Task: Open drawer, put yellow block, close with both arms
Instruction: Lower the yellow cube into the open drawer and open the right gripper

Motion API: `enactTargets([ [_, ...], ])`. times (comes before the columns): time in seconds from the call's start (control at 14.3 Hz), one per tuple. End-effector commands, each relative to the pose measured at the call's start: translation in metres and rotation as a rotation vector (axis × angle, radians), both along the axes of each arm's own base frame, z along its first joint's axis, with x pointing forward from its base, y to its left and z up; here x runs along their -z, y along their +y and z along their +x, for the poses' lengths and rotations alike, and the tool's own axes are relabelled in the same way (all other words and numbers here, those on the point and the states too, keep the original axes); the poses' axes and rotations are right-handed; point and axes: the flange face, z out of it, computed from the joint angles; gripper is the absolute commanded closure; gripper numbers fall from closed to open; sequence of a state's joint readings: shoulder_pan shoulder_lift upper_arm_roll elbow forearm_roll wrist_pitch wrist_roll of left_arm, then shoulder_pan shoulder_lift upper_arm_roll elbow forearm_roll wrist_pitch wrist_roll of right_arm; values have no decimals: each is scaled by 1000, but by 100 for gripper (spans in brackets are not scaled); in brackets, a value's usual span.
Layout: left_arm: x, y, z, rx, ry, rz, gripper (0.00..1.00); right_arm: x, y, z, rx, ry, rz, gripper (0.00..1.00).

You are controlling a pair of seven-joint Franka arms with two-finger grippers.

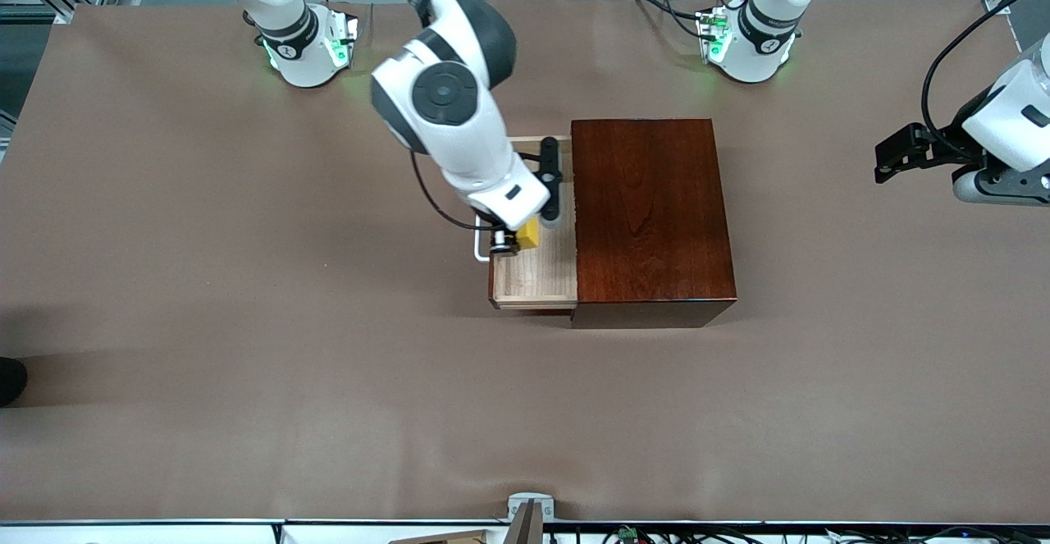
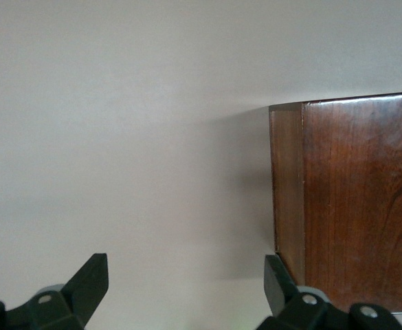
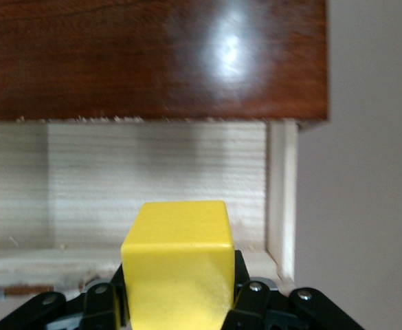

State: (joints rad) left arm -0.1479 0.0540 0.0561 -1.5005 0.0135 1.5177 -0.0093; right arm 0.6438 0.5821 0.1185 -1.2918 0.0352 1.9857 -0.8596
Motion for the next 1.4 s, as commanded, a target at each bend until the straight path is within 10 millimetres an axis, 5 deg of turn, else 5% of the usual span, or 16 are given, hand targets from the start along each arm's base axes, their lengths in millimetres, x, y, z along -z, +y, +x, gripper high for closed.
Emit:
enactTargets([
  [0.0,-2,4,-8,-59,-6,-23,0,17,19,-1,-35,2,-12,100],
  [0.7,-1,7,-5,-67,-4,-22,0,89,44,-29,-107,42,-121,100],
  [0.77,0,7,-4,-65,-3,-22,0,95,46,-31,-109,48,-125,93],
  [0.84,1,7,-4,-65,-1,-22,0,98,47,-33,-113,50,-130,70],
  [0.91,2,5,-3,-62,0,-21,0,97,48,-33,-117,44,-133,26],
  [0.98,2,3,-3,-59,0,-21,0,97,47,-32,-118,41,-136,0],
  [1.33,3,-2,-3,-50,2,-21,0,77,46,-31,-117,8,-138,0],
])
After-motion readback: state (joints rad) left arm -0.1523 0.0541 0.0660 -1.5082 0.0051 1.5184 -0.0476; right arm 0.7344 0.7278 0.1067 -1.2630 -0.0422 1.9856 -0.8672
